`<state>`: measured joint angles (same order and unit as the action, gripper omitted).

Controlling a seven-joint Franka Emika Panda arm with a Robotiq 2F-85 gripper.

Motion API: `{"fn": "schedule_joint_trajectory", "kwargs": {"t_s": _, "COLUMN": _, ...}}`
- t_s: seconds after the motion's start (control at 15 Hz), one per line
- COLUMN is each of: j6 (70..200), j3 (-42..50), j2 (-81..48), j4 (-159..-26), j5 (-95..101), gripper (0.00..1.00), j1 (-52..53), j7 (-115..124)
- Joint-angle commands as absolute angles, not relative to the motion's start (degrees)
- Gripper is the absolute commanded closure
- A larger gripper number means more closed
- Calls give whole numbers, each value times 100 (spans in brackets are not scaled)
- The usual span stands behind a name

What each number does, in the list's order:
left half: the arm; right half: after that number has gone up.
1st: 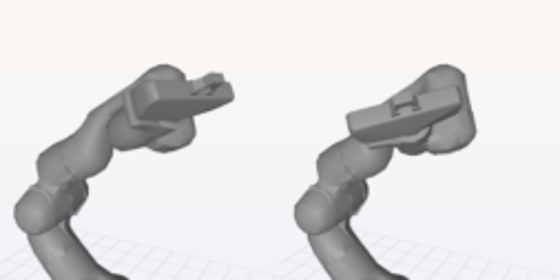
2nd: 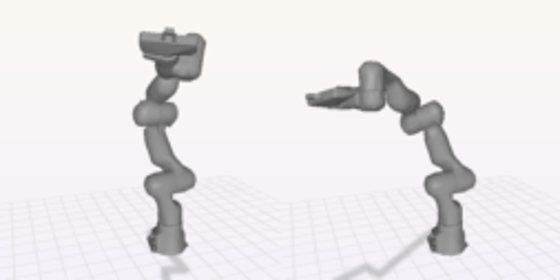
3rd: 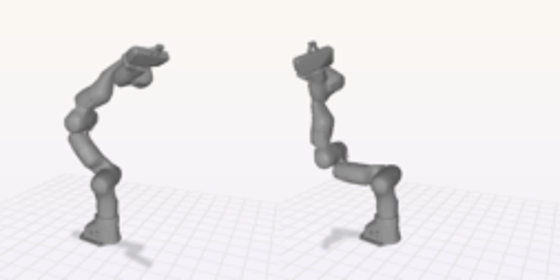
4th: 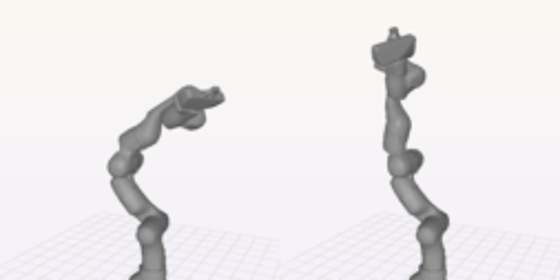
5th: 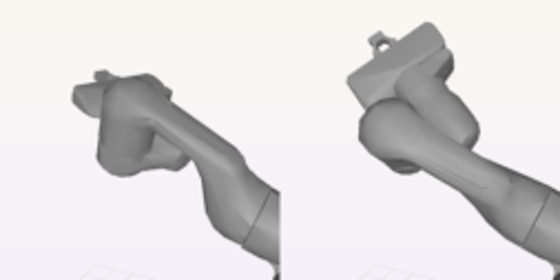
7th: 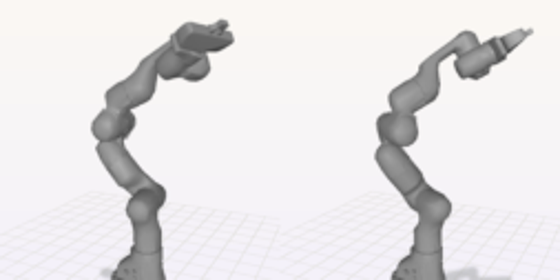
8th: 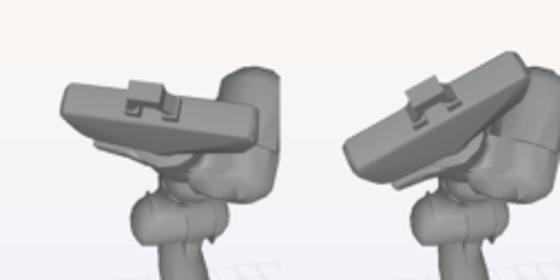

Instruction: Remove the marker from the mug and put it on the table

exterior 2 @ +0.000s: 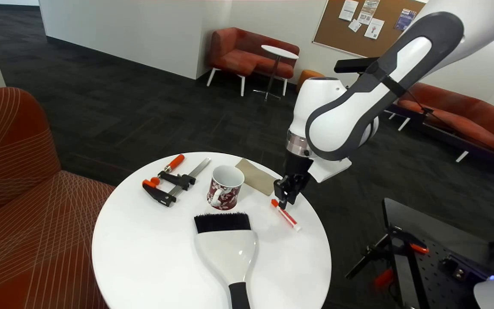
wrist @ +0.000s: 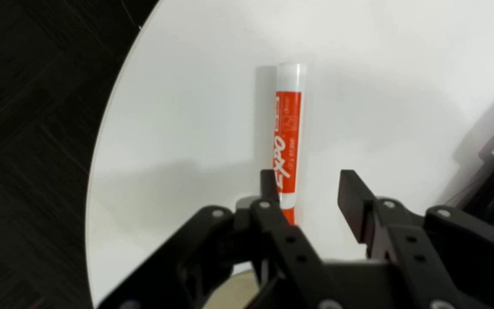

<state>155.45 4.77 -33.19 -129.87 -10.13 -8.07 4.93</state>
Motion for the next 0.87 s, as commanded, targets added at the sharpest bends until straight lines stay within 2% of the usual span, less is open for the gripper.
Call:
{"fn": "schedule_joint_trajectory", "kwargs": {"t_s": 0.0, "j6": 15412, "j3": 449, "j2": -3290, "j4": -12876, "j5": -1078, "gripper": 27, "j1": -832, "j7": 610}}
{"fn": "schedule_joint_trajectory", "kwargs": {"t_s": 0.2, "j6": 15464, "j3": 501, "j2": -3244, "j4": -12889, "j5": -1038, "gripper": 5, "j1": -782, "j7": 660}}
{"fn": "schedule_joint_trajectory", "kwargs": {"t_s": 0.27, "j6": 15468, "j3": 496, "j2": -3226, "j4": -12893, "j5": -1046, "gripper": 1, "j1": -790, "j7": 654}}
{"fn": "schedule_joint_trajectory", "kwargs": {"t_s": 0.8, "j6": 15535, "j3": 489, "j2": -3328, "j4": -12861, "j5": -990, "gripper": 0, "j1": -814, "j7": 525}}
